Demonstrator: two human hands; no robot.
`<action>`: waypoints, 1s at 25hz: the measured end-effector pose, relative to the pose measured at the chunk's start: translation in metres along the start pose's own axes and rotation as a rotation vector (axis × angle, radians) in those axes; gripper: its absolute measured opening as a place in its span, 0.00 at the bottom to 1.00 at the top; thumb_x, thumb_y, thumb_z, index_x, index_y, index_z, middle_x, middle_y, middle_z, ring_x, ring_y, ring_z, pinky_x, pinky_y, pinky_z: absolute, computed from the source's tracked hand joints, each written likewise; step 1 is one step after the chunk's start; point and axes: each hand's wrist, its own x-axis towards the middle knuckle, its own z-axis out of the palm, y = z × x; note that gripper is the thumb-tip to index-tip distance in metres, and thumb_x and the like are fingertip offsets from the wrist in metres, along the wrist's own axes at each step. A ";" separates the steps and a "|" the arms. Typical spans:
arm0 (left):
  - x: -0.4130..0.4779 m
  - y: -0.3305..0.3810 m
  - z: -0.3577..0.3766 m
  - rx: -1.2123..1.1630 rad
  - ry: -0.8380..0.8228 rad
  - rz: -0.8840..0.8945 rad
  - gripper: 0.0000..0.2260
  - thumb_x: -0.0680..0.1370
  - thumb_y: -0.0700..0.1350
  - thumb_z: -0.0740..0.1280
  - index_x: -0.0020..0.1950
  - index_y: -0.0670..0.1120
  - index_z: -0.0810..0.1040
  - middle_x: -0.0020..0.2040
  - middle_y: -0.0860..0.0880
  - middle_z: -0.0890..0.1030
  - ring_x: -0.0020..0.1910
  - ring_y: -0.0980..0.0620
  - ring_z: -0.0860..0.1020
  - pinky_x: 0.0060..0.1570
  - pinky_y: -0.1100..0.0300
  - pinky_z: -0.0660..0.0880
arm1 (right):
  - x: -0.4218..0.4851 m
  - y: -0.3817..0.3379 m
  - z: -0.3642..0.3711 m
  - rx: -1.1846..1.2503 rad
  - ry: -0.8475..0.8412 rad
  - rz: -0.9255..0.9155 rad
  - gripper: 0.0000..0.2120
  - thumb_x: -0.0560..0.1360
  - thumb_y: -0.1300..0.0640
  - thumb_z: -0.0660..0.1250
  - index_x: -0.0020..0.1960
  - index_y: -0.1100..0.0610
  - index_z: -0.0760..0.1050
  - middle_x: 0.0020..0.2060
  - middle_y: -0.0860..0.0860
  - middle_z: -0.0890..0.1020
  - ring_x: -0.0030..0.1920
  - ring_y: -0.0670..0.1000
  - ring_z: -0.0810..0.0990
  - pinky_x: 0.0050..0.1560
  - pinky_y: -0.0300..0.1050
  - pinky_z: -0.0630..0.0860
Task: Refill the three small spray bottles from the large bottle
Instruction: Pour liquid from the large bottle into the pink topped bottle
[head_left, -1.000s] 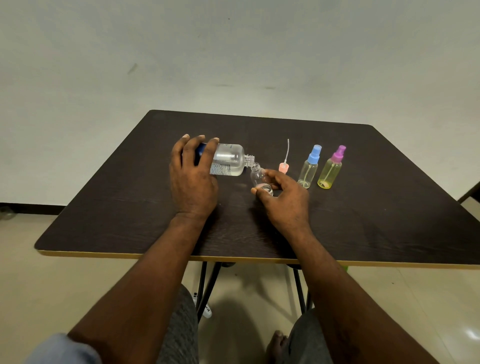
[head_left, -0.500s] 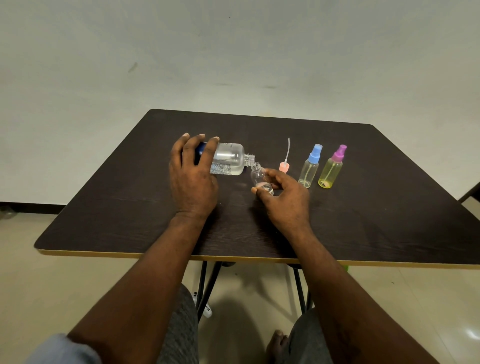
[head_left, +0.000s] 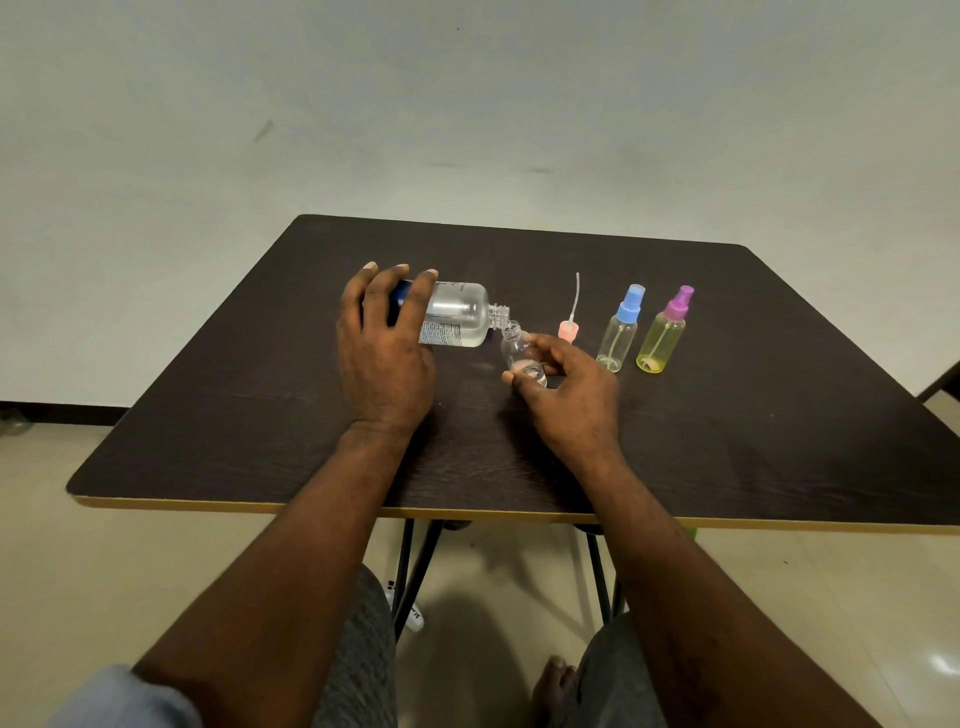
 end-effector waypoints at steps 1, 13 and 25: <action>0.000 0.000 0.000 0.002 0.003 0.002 0.26 0.75 0.39 0.61 0.74 0.46 0.77 0.73 0.41 0.74 0.76 0.36 0.66 0.69 0.39 0.71 | 0.000 0.000 0.000 -0.004 -0.001 -0.002 0.24 0.72 0.55 0.80 0.67 0.51 0.82 0.57 0.43 0.86 0.53 0.36 0.83 0.58 0.31 0.79; 0.000 0.000 0.001 0.001 0.024 0.012 0.26 0.75 0.37 0.61 0.73 0.46 0.77 0.73 0.41 0.74 0.76 0.36 0.67 0.69 0.40 0.71 | 0.000 0.000 0.000 -0.008 0.005 -0.022 0.23 0.72 0.56 0.80 0.66 0.52 0.82 0.56 0.43 0.86 0.53 0.38 0.83 0.58 0.31 0.78; 0.000 -0.003 0.002 0.001 0.024 0.017 0.27 0.75 0.34 0.64 0.74 0.46 0.77 0.73 0.41 0.74 0.76 0.36 0.66 0.69 0.40 0.71 | -0.001 -0.001 0.000 0.021 0.006 -0.023 0.22 0.72 0.57 0.80 0.65 0.52 0.83 0.55 0.43 0.87 0.53 0.38 0.84 0.59 0.34 0.79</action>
